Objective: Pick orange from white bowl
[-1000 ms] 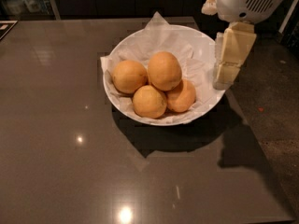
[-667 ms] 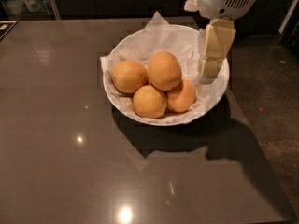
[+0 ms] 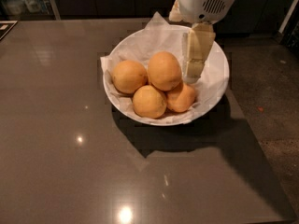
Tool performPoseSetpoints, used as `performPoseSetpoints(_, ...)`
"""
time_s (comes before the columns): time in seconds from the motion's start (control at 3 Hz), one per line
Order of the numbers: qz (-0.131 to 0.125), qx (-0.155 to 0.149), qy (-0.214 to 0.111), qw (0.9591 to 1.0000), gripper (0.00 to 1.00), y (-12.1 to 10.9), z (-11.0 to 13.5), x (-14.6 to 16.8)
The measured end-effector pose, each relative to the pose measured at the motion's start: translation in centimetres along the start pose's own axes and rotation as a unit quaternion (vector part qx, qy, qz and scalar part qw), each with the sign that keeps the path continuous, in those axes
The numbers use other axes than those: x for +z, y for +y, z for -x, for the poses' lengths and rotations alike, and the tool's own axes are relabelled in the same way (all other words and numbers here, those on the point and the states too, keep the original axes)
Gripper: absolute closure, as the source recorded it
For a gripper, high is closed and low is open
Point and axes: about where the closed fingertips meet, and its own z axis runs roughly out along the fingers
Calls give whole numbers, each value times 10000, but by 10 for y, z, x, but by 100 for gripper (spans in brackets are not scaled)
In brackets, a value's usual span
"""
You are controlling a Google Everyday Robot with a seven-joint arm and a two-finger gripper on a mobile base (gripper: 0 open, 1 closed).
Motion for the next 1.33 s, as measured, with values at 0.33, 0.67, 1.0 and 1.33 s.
performPoseSetpoints(0.33, 159, 27, 12, 9999, 19, -2, 2, 16)
performPoseSetpoints(0.67, 257, 3, 35, 9997, 28, -6, 4, 27)
performPoseSetpoints(1.0, 390, -60, 59, 9992, 28, -6, 7, 40)
performPoseSetpoints(1.33, 522, -93, 114, 9985, 27, -3, 8, 51)
